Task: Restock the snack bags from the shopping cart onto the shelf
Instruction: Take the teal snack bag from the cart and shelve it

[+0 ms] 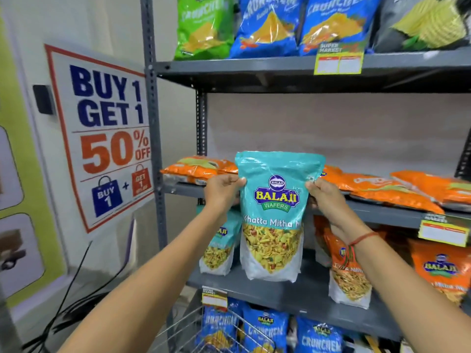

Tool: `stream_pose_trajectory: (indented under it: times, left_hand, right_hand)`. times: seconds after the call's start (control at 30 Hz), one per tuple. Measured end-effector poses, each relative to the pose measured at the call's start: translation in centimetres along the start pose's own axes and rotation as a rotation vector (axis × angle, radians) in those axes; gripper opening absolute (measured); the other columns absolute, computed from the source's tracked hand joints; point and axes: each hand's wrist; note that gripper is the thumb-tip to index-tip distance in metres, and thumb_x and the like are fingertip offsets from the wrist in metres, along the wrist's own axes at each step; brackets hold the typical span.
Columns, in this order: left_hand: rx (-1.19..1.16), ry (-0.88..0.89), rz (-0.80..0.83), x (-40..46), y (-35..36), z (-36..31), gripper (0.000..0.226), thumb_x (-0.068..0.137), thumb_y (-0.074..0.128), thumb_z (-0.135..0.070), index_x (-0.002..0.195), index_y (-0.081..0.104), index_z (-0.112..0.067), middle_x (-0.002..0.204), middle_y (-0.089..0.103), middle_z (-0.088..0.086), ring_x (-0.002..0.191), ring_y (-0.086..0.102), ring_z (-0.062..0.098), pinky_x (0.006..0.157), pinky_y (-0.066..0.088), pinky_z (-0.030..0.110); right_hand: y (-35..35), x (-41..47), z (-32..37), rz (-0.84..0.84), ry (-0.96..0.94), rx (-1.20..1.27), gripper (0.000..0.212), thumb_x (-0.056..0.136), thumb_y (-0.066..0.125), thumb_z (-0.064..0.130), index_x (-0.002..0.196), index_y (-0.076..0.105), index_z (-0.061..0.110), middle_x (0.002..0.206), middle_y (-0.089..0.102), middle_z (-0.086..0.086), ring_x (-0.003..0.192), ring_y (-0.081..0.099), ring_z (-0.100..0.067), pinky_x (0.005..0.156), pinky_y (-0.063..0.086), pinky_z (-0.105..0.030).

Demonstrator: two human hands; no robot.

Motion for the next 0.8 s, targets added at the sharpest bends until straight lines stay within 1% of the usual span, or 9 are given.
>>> stream_pose_trajectory:
  times: [0.07,0.13,0.2,0.27,0.4,0.47,0.57,0.67,0.8]
  left_hand:
    - [-0.005,-0.017,0.017,0.2,0.4,0.7,0.011,0.085,0.069,-0.015,0.088,0.072,-0.006,0.104,0.074,0.022,0.100,0.069,0.039,0.087,0.059,0.051]
    - [0.014,-0.036,0.037,0.6,0.6,1.8,0.006,0.085,0.069,-0.016,0.083,0.071,-0.011,0.099,0.075,0.016,0.089,0.070,0.031,0.077,0.060,0.040]
    - [0.038,-0.067,0.051,0.9,0.5,3.4,0.007,0.084,0.069,-0.015,0.078,0.069,-0.016,0.094,0.074,0.012,0.080,0.068,0.022,0.074,0.057,0.034]
    - [0.051,-0.110,0.049,1.2,0.4,5.4,0.004,0.083,0.070,-0.013,0.079,0.069,-0.014,0.095,0.073,0.014,0.084,0.067,0.025,0.084,0.055,0.040]
    - [0.134,-0.147,0.025,1.5,0.7,10.7,0.011,0.082,0.072,-0.014,0.071,0.072,-0.014,0.084,0.073,0.015,0.078,0.064,0.023,0.080,0.053,0.041]
    - [0.168,-0.189,-0.005,1.8,1.2,13.6,0.017,0.080,0.073,-0.014,0.063,0.073,-0.015,0.075,0.072,0.010,0.073,0.062,0.021,0.076,0.053,0.039]
    - [0.282,-0.210,-0.044,2.9,2.2,17.5,0.018,0.075,0.074,-0.019,0.058,0.074,-0.018,0.071,0.074,0.004,0.073,0.067,0.023,0.078,0.056,0.046]
    - [0.288,-0.234,-0.064,4.4,3.7,19.9,0.024,0.074,0.077,-0.019,0.051,0.072,-0.027,0.085,0.078,0.013,0.089,0.070,0.034,0.086,0.057,0.053]
    - [0.292,-0.232,-0.087,6.8,5.8,22.5,0.023,0.074,0.078,-0.022,0.054,0.072,-0.031,0.087,0.078,0.008,0.085,0.070,0.025,0.085,0.058,0.046]
  right_hand:
    - [-0.4,0.0,-0.9,0.019,0.030,0.040,0.026,0.099,0.045,0.020,0.077,0.058,0.019,0.081,0.068,0.003,0.057,0.063,0.006,0.046,0.045,-0.011]
    - [-0.7,0.2,-2.1,0.046,0.063,0.039,0.026,0.099,0.045,0.020,0.076,0.057,0.018,0.081,0.068,0.001,0.055,0.060,0.006,0.046,0.045,-0.011]
    - [-0.9,0.3,-3.9,0.092,0.105,0.035,0.021,0.098,0.047,0.022,0.086,0.062,0.012,0.092,0.069,-0.007,0.069,0.061,-0.007,0.058,0.047,-0.020]
    - [-1.2,0.4,-6.4,0.126,0.152,0.020,0.021,0.097,0.051,0.023,0.097,0.066,0.009,0.099,0.073,-0.006,0.081,0.063,-0.014,0.069,0.049,-0.027]
    - [-0.8,0.3,-11.8,0.118,0.262,-0.021,0.026,0.094,0.056,0.017,0.070,0.067,0.018,0.063,0.071,0.009,0.060,0.060,-0.004,0.061,0.048,-0.021]
    - [-0.4,0.3,-14.5,0.102,0.306,-0.057,0.027,0.093,0.057,0.013,0.067,0.064,0.018,0.056,0.066,0.009,0.055,0.058,-0.002,0.060,0.047,-0.022]
    - [-0.1,0.4,-17.9,0.088,0.319,-0.094,0.019,0.093,0.056,0.012,0.078,0.065,0.019,0.071,0.071,0.011,0.060,0.064,0.000,0.059,0.048,-0.019]
    - [-0.2,1.4,-20.3,0.068,0.336,-0.093,0.016,0.095,0.054,0.013,0.088,0.066,0.020,0.089,0.073,0.005,0.079,0.067,-0.013,0.065,0.049,-0.022]
    - [-0.6,3.6,-23.2,0.015,0.328,-0.101,0.014,0.095,0.053,0.018,0.090,0.067,0.019,0.097,0.074,0.002,0.088,0.069,-0.021,0.068,0.051,-0.026]
Point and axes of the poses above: each hand's wrist, its own x-axis towards the middle knuckle, its own y-axis out of the palm, z = x × y
